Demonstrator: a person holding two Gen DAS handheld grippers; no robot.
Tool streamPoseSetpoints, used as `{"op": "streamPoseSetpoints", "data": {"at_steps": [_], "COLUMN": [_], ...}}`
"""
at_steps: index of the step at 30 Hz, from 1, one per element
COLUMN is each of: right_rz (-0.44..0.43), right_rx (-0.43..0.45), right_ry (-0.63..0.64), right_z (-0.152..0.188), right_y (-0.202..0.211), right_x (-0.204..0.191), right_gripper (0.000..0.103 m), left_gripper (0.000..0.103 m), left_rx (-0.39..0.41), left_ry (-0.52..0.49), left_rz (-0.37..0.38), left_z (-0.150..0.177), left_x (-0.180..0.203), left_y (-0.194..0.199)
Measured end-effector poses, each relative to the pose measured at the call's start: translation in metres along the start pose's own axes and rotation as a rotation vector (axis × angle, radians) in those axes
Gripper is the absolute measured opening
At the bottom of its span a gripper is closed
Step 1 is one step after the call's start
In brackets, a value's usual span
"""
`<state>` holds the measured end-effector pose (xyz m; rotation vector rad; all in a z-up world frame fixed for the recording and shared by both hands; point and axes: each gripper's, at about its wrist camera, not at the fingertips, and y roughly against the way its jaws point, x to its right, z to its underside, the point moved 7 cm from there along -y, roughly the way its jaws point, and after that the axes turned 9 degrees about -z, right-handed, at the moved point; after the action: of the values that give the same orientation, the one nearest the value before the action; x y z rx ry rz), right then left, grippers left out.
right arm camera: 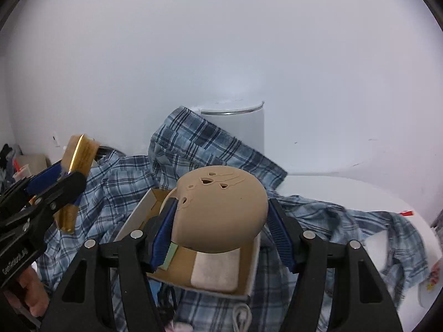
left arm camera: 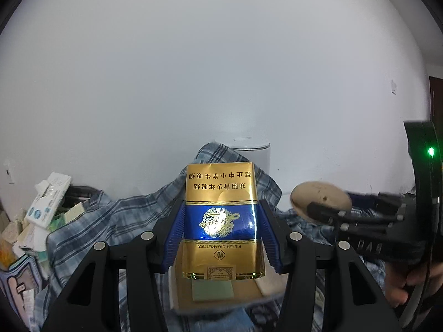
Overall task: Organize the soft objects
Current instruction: 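Place the pack on the card with left tool while right sets speaker on case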
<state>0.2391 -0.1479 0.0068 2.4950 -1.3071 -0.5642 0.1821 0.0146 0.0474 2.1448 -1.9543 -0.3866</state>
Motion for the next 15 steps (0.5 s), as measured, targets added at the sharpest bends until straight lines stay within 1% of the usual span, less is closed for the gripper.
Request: {"op": "streamPoseSetpoints", "data": {"at_steps": [2, 4, 7, 10, 13, 15], "right_rz": [-0.001, 0.011, 0.003, -0.009, -0.037, -0.041], "right_rx": [-0.004, -0.028, -0.078, -0.123, -0.142, -0.159], "right_ry": [0.005, 0.012, -0.016, -0.025, -0.031, -0.007], "right_z": [0.006, 0.016, 0.035, 0.05, 0.066, 0.076], "right_y": [-0.012, -0.027, -0.049, -0.066, -0.075, -0.081], "right_x": [0.002, 0.004, 0.011, 0.013, 0.012, 0.009], "right_gripper": [0.064, 0.064, 0.064, 0.064, 0.065, 0.065], "left_gripper": [0.054, 0.054, 0.054, 0.054, 0.054, 0.054], "left_rx": [-0.034, -0.063, -0.128, -0.182, -0.24, -0.266], "left_ry": [0.03, 0.04, 0.013, 0.014, 0.002, 0.0], "left_rz": [0.017, 0.027, 0.029, 0.028, 0.013, 0.014], "left_z": [0.002, 0.008, 0.027, 0.047, 0.067, 0.076], "left_x": [0.0, -0.001, 0.0, -0.002, -0.005, -0.007], "left_y": [-0.017, -0.031, -0.057, -0.074, -0.091, -0.096]}}
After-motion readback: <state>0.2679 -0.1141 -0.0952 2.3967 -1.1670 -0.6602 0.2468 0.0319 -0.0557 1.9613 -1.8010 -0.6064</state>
